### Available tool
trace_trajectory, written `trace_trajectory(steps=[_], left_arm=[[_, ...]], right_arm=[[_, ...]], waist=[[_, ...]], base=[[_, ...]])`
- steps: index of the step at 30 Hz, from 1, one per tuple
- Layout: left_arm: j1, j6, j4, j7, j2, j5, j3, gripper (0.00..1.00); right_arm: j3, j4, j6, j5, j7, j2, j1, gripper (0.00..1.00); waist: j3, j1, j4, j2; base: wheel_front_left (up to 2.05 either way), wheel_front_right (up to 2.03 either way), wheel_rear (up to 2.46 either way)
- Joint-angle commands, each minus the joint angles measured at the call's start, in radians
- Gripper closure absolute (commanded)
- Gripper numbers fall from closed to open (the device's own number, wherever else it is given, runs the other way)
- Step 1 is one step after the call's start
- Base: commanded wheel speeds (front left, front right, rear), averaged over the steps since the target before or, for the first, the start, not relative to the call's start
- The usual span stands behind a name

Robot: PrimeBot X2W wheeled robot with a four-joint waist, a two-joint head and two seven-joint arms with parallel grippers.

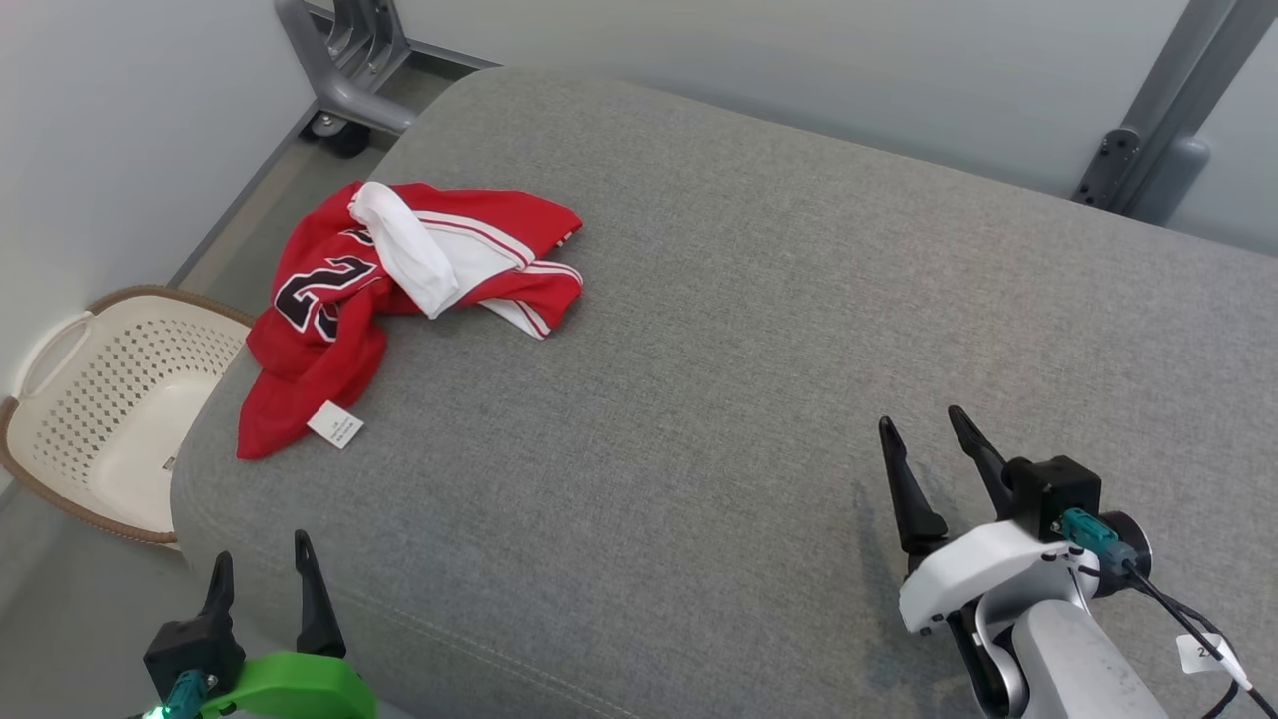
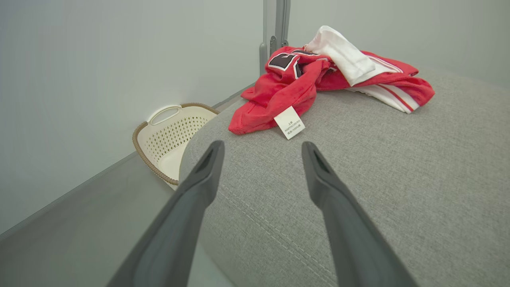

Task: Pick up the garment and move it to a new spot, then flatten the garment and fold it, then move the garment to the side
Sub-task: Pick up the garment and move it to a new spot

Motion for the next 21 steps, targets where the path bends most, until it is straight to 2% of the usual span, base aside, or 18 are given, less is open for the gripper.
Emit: trace_trajectory(steps=[1, 11, 21], left_arm=[[-0.018, -0.006, 0.015, 0.0, 0.004, -0.028, 0.006, 0.0], [-0.171, -0.055, 0.101, 0.0, 0.004, -0.064, 0.045, 0.0], [-0.406, -0.102, 0.201, 0.0, 0.017, 0.008, 0.145, 0.0]], right_arm=[[-0.003, -0.006, -0.001, -0.013, 0.0, -0.004, -0.015, 0.0], [0.002, -0.051, -0.001, -0.073, 0.0, -0.005, -0.08, 0.0], [0.04, -0.124, -0.001, -0.088, 0.0, -0.038, -0.161, 0.0]], waist=[[0.021, 0.0, -0.02, 0.0], [0.137, 0.0, -0.097, 0.0], [0.276, 0.0, -0.189, 0.0]], base=[[0.0, 0.0, 0.0], [0.0, 0.0, 0.0], [0.0, 0.0, 0.0]])
